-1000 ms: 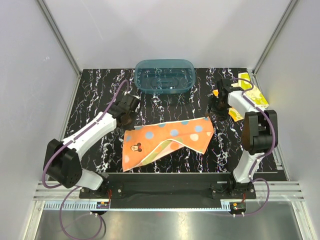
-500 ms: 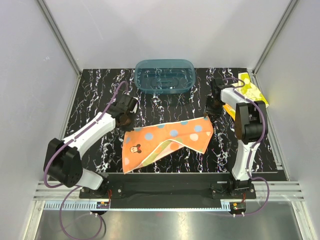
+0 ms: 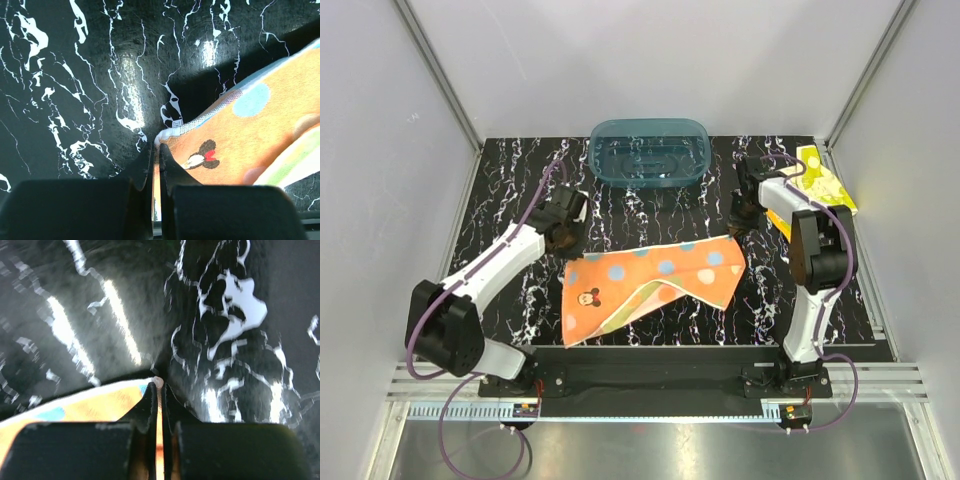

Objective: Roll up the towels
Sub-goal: Flatten the towel, then fold the towel

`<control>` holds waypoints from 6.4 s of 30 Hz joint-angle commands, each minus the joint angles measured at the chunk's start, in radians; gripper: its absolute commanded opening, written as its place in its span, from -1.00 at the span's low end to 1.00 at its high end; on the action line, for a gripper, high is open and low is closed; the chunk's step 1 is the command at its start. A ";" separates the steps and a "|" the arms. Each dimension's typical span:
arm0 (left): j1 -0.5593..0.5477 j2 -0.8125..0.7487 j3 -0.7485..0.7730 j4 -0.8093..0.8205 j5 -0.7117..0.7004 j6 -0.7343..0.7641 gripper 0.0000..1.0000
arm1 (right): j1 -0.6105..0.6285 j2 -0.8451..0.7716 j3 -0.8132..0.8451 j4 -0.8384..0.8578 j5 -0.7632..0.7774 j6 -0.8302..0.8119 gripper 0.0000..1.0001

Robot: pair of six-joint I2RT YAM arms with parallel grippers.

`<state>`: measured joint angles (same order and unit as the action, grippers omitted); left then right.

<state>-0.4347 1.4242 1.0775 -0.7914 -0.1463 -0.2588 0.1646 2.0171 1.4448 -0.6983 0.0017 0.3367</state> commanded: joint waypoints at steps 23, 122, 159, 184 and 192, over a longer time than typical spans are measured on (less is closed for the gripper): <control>0.005 -0.562 0.249 -0.273 0.016 0.006 -1.00 | 0.021 -1.115 -0.123 -0.406 -0.009 0.088 -1.00; 0.091 -0.044 -0.380 0.328 0.028 -0.493 -0.44 | -0.062 -0.581 -0.288 0.014 -0.146 0.186 0.30; 0.203 -0.116 -0.386 0.345 0.188 -0.355 -0.97 | -0.069 -0.531 -0.698 0.174 -0.200 0.309 -0.11; 0.202 -0.315 -0.422 0.205 0.283 -0.382 -1.00 | -0.069 -0.897 -0.699 -0.009 -0.227 0.335 -1.00; 0.195 -0.476 -0.410 0.084 0.373 -0.433 -1.00 | -0.070 -1.112 -0.699 -0.153 -0.255 0.361 -1.00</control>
<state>-0.2367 1.0122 0.6479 -0.6559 0.1551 -0.6647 0.0864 0.9546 0.7334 -0.7715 -0.2230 0.6754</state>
